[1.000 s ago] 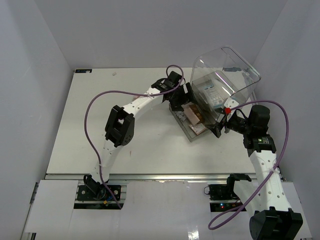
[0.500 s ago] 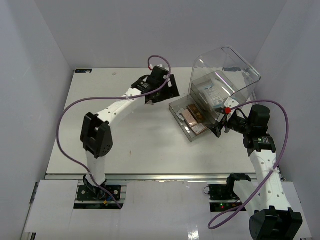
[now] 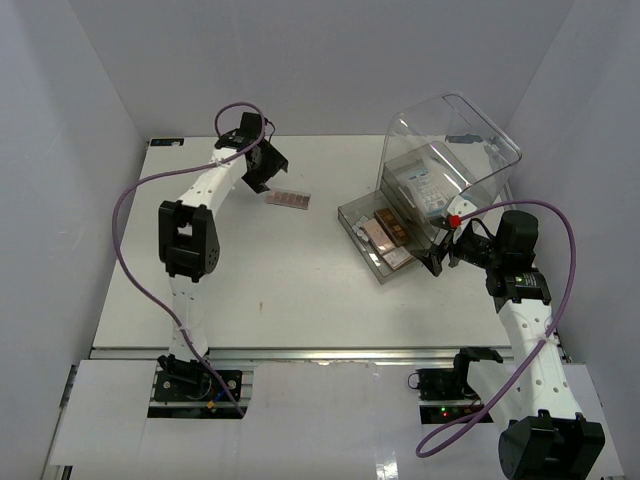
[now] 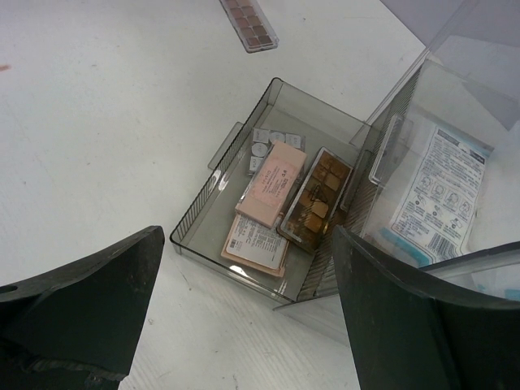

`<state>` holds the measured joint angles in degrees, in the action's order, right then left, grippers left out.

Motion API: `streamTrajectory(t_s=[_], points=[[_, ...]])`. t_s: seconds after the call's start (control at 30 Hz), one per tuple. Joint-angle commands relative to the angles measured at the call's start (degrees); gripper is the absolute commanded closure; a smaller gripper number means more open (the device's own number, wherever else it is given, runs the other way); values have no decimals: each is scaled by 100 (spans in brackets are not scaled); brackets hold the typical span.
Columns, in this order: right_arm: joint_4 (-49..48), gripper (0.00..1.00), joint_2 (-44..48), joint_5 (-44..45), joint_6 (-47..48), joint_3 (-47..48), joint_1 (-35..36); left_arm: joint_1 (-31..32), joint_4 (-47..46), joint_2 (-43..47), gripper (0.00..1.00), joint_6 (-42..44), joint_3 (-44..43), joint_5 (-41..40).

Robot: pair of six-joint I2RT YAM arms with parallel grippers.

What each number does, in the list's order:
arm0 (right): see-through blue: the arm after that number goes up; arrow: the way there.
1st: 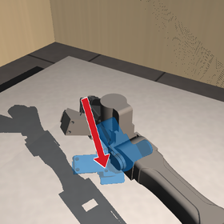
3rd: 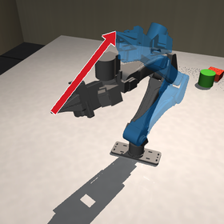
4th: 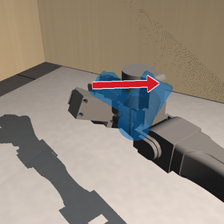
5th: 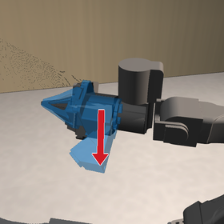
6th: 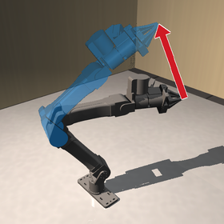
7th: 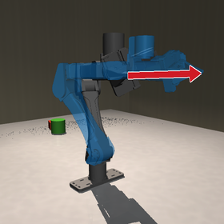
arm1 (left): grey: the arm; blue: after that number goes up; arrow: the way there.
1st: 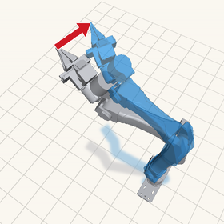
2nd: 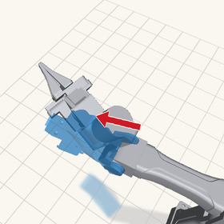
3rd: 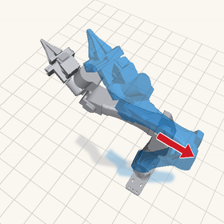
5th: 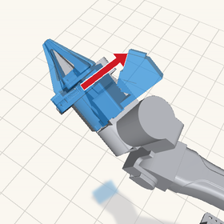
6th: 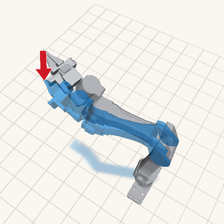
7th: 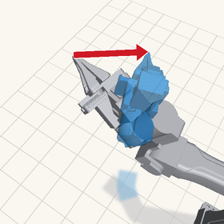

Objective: Organize the makeup

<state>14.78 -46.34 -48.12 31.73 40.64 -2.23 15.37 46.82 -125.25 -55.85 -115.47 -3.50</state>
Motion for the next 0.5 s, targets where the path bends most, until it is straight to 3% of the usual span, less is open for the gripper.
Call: streamTrajectory(t_s=[0.0, 0.47], points=[[-229, 10, 2, -55, 18, -4, -23, 101, 1131, -438, 24, -741, -812, 81], [-221, 10, -37, -186, -8, 0, -23, -12, 1174, -1323, 21, -1149, -1477, 173]])
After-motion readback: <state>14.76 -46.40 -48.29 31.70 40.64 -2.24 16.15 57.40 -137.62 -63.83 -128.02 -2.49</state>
